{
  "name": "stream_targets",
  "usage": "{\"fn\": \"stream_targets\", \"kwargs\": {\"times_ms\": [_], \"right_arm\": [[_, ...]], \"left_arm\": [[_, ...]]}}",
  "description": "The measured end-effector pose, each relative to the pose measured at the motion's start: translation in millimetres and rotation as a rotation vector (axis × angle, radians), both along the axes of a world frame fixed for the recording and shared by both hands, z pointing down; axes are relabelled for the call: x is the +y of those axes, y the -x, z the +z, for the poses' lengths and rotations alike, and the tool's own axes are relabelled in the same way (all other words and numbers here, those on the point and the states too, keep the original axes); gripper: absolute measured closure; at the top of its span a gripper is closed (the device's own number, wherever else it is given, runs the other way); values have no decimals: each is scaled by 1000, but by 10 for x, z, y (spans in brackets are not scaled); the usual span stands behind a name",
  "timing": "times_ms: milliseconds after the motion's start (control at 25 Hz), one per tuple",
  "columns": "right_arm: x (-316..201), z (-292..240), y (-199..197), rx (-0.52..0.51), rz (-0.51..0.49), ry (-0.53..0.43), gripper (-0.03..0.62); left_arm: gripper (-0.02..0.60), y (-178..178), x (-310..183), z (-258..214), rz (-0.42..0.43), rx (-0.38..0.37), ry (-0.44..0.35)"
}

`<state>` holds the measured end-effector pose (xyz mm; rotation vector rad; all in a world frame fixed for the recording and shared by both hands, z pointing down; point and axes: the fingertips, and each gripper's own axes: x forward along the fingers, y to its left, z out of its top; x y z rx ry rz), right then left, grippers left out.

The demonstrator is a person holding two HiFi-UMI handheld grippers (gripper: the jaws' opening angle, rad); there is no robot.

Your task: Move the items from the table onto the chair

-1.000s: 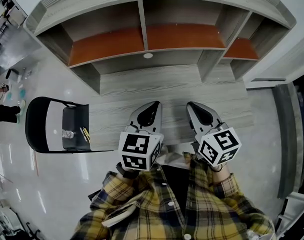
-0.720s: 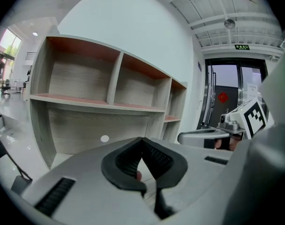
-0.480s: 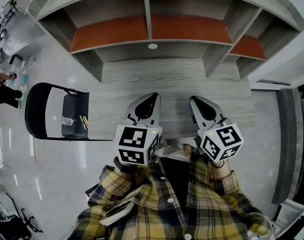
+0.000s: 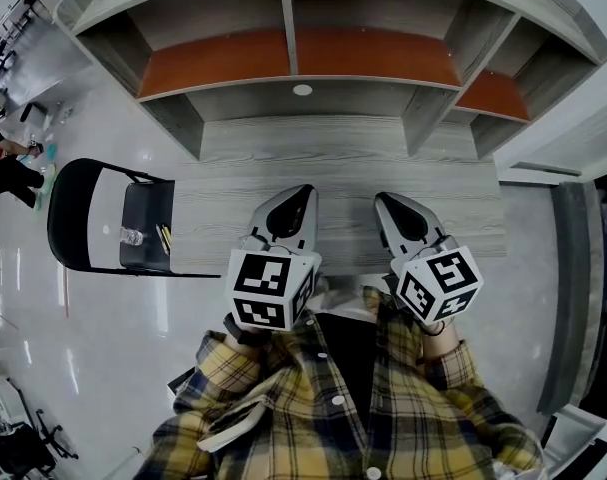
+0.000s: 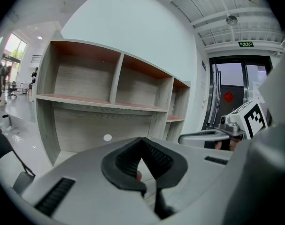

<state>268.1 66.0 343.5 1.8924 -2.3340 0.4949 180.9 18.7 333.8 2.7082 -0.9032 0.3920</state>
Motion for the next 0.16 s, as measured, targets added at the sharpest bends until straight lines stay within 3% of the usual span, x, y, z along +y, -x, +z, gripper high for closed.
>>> {"fn": "stream_targets", "kwargs": {"times_ms": [160], "right_arm": [[34,56,-43,-5,-8,9,579]], "left_arm": [[578,-40,38,50,2,-13,4]]}}
